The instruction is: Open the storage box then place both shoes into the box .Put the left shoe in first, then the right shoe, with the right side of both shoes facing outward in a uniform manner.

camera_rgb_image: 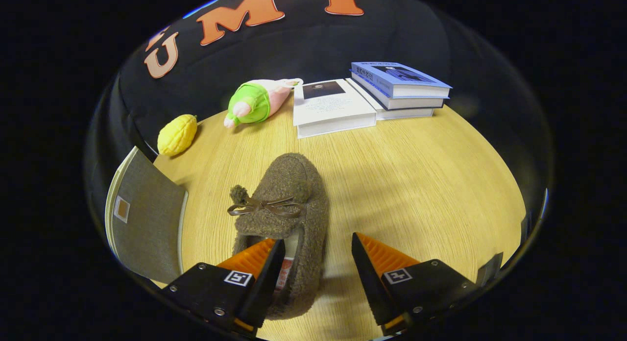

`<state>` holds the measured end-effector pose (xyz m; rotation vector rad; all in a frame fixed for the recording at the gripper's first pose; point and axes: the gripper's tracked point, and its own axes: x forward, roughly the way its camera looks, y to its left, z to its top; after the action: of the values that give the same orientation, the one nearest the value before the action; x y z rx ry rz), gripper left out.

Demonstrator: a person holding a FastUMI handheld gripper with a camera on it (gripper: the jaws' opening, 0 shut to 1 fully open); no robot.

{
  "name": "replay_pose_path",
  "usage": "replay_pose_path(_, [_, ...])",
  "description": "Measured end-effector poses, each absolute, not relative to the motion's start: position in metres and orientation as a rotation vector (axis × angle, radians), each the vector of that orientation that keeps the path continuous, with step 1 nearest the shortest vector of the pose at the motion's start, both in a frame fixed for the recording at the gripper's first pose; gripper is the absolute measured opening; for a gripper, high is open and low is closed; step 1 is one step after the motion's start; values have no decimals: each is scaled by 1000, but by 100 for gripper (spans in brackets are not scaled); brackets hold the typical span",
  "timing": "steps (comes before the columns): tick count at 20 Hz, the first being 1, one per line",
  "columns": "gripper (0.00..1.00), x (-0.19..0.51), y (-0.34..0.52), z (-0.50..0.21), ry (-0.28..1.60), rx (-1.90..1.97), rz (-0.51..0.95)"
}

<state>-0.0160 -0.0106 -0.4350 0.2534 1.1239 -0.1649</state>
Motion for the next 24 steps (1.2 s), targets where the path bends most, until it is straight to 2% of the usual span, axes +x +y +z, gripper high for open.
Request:
replay_pose_path(2, [72, -10, -14, -439, 1107, 240, -180])
replay_pose_path(7, [27, 1, -10, -444, 1084, 274, -207])
replay_pose_path(9, [15, 3, -12, -445, 1080, 260, -222])
replay_pose_path(13, [5, 1, -12, -444, 1085, 285, -246])
replay_pose_path(20, [3, 11, 9, -406, 1037, 313, -209])
replay_pose_path(24, [3, 19, 39, -365, 986, 330, -140])
